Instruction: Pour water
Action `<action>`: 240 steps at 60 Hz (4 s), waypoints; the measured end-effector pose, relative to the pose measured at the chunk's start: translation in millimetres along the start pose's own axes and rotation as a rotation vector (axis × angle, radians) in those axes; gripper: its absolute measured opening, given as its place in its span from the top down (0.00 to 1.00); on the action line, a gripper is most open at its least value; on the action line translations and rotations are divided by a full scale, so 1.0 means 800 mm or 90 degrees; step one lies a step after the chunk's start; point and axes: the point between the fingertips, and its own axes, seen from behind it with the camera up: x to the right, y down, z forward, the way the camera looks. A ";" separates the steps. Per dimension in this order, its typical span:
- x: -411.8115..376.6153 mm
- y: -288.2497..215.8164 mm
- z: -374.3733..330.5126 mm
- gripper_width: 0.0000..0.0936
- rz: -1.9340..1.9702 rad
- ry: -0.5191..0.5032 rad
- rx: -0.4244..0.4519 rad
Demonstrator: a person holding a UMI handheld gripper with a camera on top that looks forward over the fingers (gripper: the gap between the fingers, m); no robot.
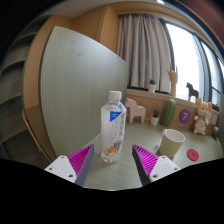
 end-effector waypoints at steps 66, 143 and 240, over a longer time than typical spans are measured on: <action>0.042 -0.086 0.103 0.63 0.099 0.096 0.141; 0.275 -0.169 0.107 0.60 1.432 -0.116 0.599; 0.519 -0.017 0.021 0.48 0.126 0.473 0.104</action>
